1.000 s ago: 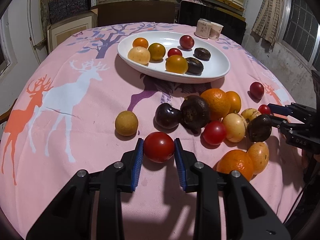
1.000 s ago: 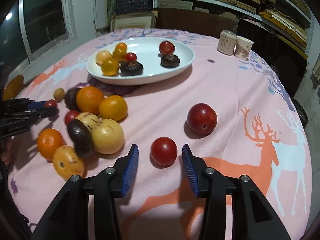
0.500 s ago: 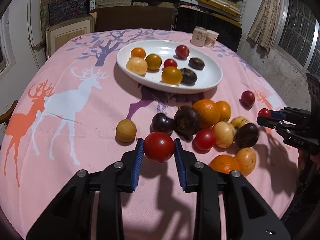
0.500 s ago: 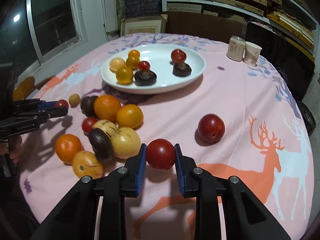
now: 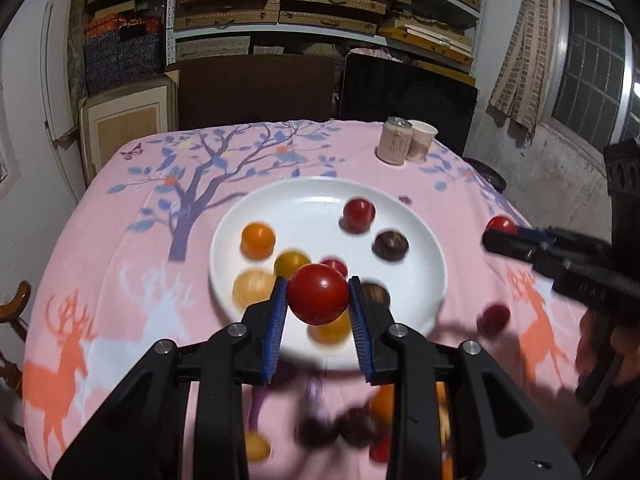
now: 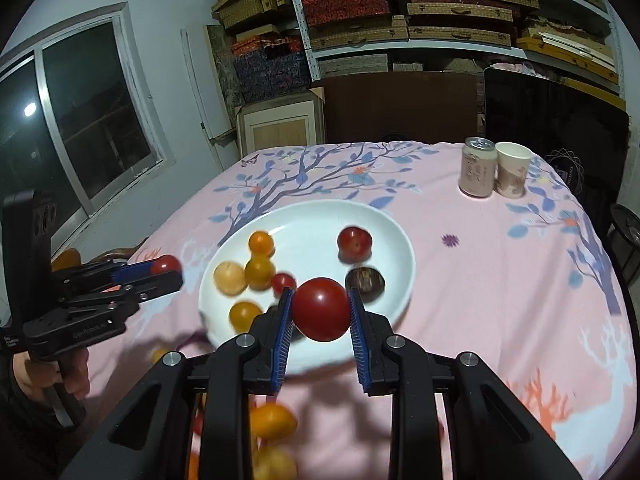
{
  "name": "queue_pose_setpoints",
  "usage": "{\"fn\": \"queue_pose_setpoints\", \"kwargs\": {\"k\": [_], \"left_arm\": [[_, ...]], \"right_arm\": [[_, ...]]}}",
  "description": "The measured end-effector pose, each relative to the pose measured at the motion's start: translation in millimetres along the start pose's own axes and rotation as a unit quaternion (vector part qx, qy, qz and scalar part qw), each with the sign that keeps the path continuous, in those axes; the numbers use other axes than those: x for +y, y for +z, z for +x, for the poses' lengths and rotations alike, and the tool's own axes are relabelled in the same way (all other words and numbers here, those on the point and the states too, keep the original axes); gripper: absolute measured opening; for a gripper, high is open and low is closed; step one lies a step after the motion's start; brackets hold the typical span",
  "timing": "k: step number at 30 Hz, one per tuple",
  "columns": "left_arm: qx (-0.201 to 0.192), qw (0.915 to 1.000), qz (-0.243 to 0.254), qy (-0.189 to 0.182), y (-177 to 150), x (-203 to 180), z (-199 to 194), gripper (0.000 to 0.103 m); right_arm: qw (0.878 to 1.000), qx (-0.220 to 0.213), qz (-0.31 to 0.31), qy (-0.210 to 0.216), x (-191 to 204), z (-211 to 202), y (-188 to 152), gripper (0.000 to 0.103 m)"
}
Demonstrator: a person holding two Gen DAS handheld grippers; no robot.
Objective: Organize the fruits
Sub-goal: 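Carry both red tomatoes over the white plate and open both tools, then move both open tools back toward the fruit pile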
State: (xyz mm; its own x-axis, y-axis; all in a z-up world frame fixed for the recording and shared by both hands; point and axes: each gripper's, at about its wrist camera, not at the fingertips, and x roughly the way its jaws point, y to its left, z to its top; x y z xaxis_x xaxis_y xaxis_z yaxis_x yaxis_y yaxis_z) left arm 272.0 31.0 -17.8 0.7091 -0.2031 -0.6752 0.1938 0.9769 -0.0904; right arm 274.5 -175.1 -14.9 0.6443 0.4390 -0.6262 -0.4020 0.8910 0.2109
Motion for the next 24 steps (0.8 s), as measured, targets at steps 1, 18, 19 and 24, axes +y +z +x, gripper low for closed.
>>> {"fn": "queue_pose_setpoints", "kwargs": {"k": [1,18,19,24], "left_arm": [[0.003,1.0000,-0.006,0.001,10,1,13,0.030],[0.040,0.9969,-0.068,-0.007,12,28,50,0.059],[0.035,0.9974,-0.062,-0.007,3,29,38,0.067],[0.028,0.9993,-0.025,0.007,-58,33,-23,0.069]], "right_arm": [[1.000,0.006,0.002,-0.001,1,13,6,0.027],[1.000,0.021,0.015,-0.012,-3,24,-10,0.082],[1.000,0.019,0.018,-0.013,-4,16,-18,0.085],[0.999,-0.023,0.048,0.007,-12,-31,-69,0.098]]}}
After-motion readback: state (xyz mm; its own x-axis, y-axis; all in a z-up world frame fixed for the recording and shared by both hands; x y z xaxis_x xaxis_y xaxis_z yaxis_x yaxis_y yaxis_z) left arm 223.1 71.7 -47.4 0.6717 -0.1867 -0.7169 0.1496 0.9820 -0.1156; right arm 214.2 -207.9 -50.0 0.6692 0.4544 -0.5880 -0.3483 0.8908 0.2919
